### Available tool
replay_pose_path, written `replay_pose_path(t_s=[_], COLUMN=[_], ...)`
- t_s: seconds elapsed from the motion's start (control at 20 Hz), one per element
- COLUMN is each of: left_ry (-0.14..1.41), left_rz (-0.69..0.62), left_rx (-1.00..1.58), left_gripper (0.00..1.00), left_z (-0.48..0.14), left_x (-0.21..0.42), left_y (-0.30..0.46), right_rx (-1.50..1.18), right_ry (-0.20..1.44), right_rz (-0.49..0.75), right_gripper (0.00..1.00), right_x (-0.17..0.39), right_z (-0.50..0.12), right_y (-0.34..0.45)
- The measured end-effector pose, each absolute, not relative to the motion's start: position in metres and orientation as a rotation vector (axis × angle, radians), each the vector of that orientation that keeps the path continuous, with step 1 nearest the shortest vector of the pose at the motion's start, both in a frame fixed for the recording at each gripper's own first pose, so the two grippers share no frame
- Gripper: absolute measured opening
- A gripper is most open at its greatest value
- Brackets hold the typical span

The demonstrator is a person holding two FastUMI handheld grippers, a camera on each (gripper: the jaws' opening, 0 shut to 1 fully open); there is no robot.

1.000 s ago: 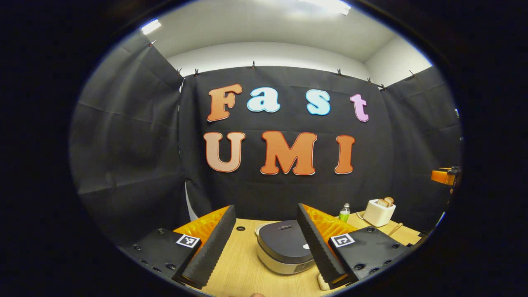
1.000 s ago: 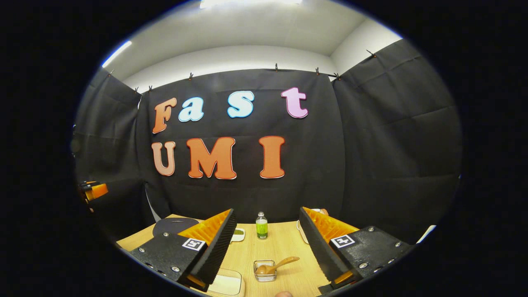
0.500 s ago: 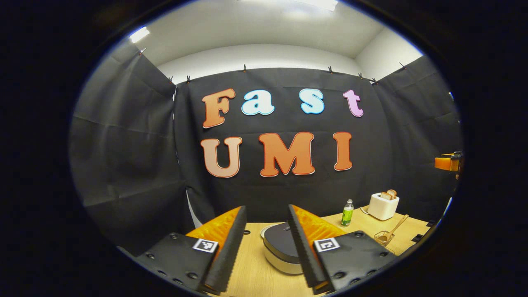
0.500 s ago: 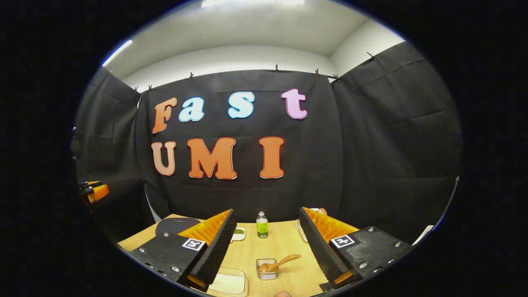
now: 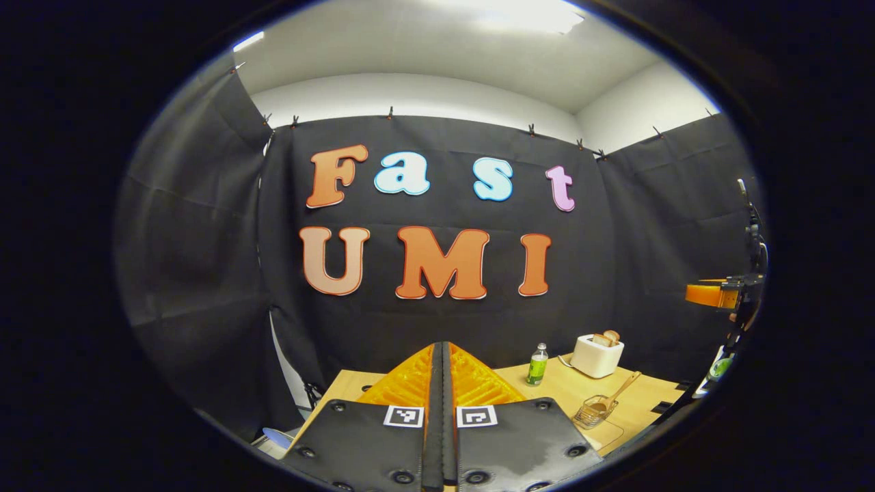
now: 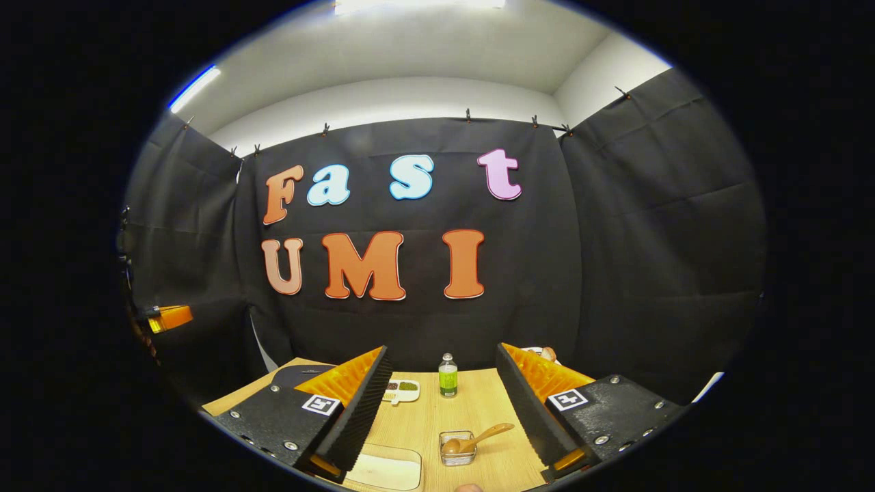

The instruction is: Close the left gripper, press the button to open the rice cooker; take a wooden spoon from the chopstick holder with the right hand, scoop a spoonful of rice and pour it into the rice cooker, then put the wooden spoon back into the chopstick holder.

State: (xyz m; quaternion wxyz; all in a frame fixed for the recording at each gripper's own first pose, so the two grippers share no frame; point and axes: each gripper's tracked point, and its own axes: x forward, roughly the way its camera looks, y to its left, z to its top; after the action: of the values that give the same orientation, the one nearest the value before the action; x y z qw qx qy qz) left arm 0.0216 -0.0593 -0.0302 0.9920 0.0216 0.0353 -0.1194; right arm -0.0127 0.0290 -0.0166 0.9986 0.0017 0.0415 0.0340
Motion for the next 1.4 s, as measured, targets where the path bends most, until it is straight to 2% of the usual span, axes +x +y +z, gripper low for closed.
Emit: replay_pose_path(t_s=[0.25,0.3,0.4,0.65,0.7,0.75,1.1,1.2,1.25,1.35,1.4], left_ry=[0.215,0.245,0.304,0.464,0.494,0.514,0.568,0.607,0.583,0.629,0.627], left_rz=[-0.297,-0.307,-0.325,-0.368,-0.369,-0.373,-0.333,-0.338,-0.345,-0.354,-0.354], left_rx=[0.041,0.048,0.060,0.084,0.080,0.086,0.110,0.126,0.132,0.146,0.127], left_gripper=[0.04,0.01,0.04,0.04,0.01,0.04,0.04,0.01,0.04,0.04,0.02], left_z=[-0.095,-0.110,-0.144,-0.226,-0.239,-0.250,-0.282,-0.291,-0.288,-0.296,-0.295], left_x=[0.069,0.077,0.091,0.114,0.116,0.118,0.140,0.134,0.138,0.133,0.135], left_y=[-0.108,-0.119,-0.139,-0.170,-0.172,-0.175,-0.166,-0.162,-0.165,-0.162,-0.163], right_rx=[0.005,0.008,-0.003,-0.010,-0.009,-0.010,0.030,0.028,0.027,0.033,0.033], right_ry=[0.104,0.109,0.108,0.136,0.142,0.143,0.180,0.179,0.181,0.191,0.195], right_rz=[0.069,0.068,0.062,0.028,0.022,0.013,0.000,-0.006,-0.006,-0.002,-0.001], right_gripper=[0.95,0.95,0.95,0.95,0.95,0.95,0.95,0.95,0.95,0.95,0.95], right_x=[-0.015,-0.016,-0.018,-0.018,-0.016,-0.016,-0.008,-0.006,-0.005,-0.003,-0.003], right_z=[-0.023,-0.024,-0.026,-0.041,-0.044,-0.047,-0.070,-0.072,-0.073,-0.077,-0.079], right_y=[0.026,0.024,0.019,-0.002,-0.006,-0.011,-0.025,-0.029,-0.029,-0.029,-0.029])
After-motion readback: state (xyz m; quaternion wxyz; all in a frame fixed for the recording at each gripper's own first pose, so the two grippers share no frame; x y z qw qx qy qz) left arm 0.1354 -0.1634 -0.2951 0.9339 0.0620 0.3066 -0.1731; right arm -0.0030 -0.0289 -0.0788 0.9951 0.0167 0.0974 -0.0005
